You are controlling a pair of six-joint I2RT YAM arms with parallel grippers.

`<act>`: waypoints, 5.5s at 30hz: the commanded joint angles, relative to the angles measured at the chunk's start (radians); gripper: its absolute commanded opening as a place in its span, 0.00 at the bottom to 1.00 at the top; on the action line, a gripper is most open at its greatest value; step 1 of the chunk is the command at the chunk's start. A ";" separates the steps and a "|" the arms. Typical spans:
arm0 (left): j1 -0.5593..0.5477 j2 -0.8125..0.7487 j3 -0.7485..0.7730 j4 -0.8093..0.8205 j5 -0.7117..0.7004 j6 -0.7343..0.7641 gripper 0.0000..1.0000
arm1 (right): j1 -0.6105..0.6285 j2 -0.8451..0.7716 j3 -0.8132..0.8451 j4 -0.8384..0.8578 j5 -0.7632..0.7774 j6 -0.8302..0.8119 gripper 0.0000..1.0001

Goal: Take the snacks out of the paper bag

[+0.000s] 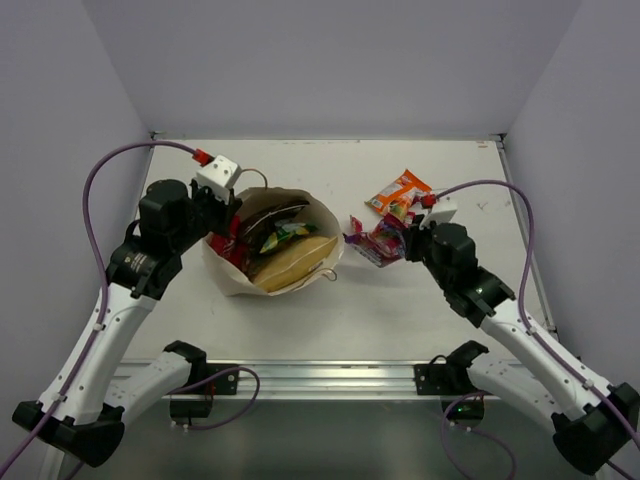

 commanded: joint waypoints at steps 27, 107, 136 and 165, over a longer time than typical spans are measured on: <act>-0.006 -0.030 0.036 0.014 0.138 0.024 0.00 | 0.182 0.296 0.507 -0.091 -0.584 -0.609 0.64; -0.006 0.005 0.058 -0.012 0.092 -0.010 0.00 | -0.314 0.261 0.324 0.160 0.019 -0.372 0.00; -0.006 0.018 0.058 -0.020 0.099 -0.001 0.00 | 0.154 0.297 0.540 -0.088 -0.739 -0.712 0.88; -0.006 0.001 0.075 -0.043 0.099 -0.012 0.00 | 0.342 0.924 0.934 -0.275 -0.583 -0.951 0.40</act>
